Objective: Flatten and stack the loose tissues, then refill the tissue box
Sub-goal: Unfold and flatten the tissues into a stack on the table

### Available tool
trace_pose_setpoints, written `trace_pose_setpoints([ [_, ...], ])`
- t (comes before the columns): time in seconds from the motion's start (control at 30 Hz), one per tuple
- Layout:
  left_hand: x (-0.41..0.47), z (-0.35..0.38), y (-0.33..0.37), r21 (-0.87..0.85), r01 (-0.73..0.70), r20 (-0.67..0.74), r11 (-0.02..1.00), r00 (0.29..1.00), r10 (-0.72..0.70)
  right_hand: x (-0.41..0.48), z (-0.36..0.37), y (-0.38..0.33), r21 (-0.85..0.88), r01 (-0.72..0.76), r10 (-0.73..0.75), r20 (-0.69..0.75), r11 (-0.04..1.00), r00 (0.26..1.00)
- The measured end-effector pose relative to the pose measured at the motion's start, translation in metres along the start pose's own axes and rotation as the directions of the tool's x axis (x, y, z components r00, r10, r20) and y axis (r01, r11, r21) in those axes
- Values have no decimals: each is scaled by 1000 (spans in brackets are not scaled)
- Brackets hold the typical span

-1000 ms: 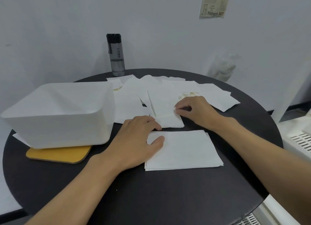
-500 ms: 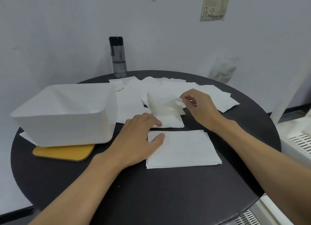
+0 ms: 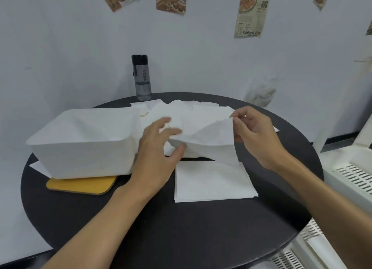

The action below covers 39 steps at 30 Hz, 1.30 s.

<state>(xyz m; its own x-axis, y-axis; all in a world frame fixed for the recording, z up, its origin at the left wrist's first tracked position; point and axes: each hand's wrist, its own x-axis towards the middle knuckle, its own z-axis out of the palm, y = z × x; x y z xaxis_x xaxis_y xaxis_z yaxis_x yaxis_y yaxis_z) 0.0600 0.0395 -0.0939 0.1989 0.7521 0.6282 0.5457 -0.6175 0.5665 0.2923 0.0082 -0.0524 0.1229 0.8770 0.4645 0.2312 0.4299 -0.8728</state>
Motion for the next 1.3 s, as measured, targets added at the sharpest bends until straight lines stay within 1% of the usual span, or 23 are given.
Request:
trace_pose_setpoints([
  [0.07, -1, 1, 1, 8, -43, 30, 999, 999, 42, -7, -4, 1, 15, -42, 42, 24, 999, 999],
  [0.17, -3, 3, 3, -15, -70, -1, 997, 998, 70, -15, -13, 6, -57, -70, 72, 33, 996, 997],
  [0.23, -4, 1, 6, -46, -60, -33, 997, 998, 59, -20, -19, 7, -122, -53, 54, 4, 991, 999],
  [0.27, -5, 0, 9, -58, -56, -45, 997, 998, 54, -23, -21, 6, -121, -39, 39, -4, 992, 999],
  [0.37, -5, -1, 18, -73, -88, -79, 993, 993, 82, -34, -24, -3, -73, -7, 11, 55, 997, 998],
  [0.47, -2, -2, 25, -66, -160, -86, 985, 984, 155, -40, -24, -9, -112, -4, 18, 121, 994, 993],
  [0.53, 0, -6, 30, -89, -169, -85, 982, 983, 162, -42, -23, -12, -119, -1, 13, 99, 993, 995],
  [0.67, 6, -17, 43, -216, -125, -85, 968, 990, 109, -43, -23, -14, -97, -5, 6, 6, 995, 1000],
  [0.77, 9, -22, 51, -286, -59, -67, 956, 997, 42, -44, -24, -17, 59, -33, 33, -7, 998, 999],
  [0.8, 10, -22, 52, -313, -26, -50, 949, 999, 11, -44, -25, -18, 88, -41, 41, -1, 995, 999],
  [0.9, 13, -21, 51, -374, 89, 42, 923, 996, -79, -45, -26, -19, 12, -88, 88, 8, 996, 996],
  [1.03, 12, -11, 37, -324, 211, 139, 922, 975, -174, -46, -25, -6, -114, -190, 195, 33, 975, 980],
  [1.1, 8, -7, 28, -313, 264, 194, 912, 958, -211, -47, -27, 1, -214, -223, 236, 37, 951, 971],
  [1.17, 3, -4, 22, -297, 278, 227, 913, 950, -215, -50, -29, 6, -298, -230, 260, 66, 926, 963],
  [1.3, -3, -3, 16, -218, 262, 269, 940, 942, -200, -55, -30, 13, -353, -243, 305, 130, 904, 943],
])
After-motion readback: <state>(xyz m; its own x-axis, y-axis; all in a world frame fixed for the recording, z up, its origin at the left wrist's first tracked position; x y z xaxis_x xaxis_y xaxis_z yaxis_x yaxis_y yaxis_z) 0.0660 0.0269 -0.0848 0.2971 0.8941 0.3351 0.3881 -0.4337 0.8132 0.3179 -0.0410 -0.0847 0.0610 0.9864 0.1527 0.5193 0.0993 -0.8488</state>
